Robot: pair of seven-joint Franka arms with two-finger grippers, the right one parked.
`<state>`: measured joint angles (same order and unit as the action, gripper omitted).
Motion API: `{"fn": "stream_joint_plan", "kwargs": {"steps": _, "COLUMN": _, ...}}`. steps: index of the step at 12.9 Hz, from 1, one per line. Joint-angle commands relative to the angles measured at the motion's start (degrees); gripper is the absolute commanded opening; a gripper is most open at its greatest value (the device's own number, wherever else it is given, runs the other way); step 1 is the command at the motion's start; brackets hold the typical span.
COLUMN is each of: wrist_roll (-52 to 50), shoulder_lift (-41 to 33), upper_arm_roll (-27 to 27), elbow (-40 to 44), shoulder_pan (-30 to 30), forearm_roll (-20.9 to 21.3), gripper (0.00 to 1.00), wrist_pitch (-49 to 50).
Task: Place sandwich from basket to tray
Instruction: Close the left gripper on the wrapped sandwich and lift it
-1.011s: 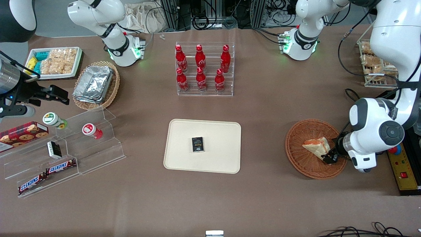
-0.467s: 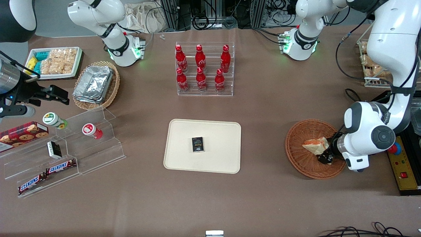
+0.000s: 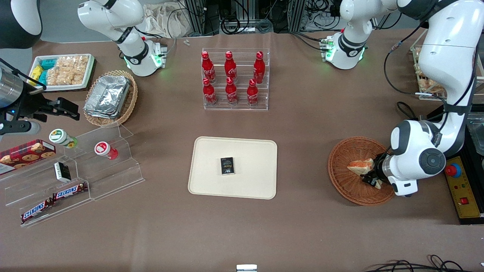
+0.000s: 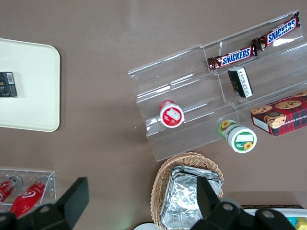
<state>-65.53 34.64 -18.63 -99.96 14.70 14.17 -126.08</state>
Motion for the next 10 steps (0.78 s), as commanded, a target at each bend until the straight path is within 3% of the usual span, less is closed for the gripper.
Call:
{"fn": "stream_joint_plan", "kwargs": {"steps": 1, "wrist_roll": -1.71, "shoulder_lift": 0.43, "upper_arm_roll": -0.01, "elbow": 2.66, "shoulder_pan": -1.51, "forearm_roll": 2.62, "gripper": 0.0, "wrist_pitch": 1.18}}
{"fn": "stream_joint_plan", "kwargs": {"steps": 3, "wrist_roll": -0.05, "shoulder_lift": -0.1, "upper_arm_roll": 0.08, "elbow": 4.5, "shoulder_pan": -1.34, "forearm_roll": 2.88, "gripper": 0.0, "wrist_pitch": 3.54}}
{"fn": "stream_joint_plan", "kwargs": {"steps": 6, "wrist_roll": 5.83, "shoulder_lift": -3.52, "upper_arm_roll": -0.36, "elbow": 10.11, "shoulder_pan": -1.51, "forearm_roll": 1.66, "gripper": 0.0, "wrist_pitch": 14.68}}
{"fn": "stream_joint_plan", "kwargs": {"steps": 10, "wrist_roll": 13.99, "shoulder_lift": -4.67, "upper_arm_roll": -6.05, "elbow": 23.8, "shoulder_pan": -1.86, "forearm_roll": -2.82, "gripper": 0.0, "wrist_pitch": 29.8}}
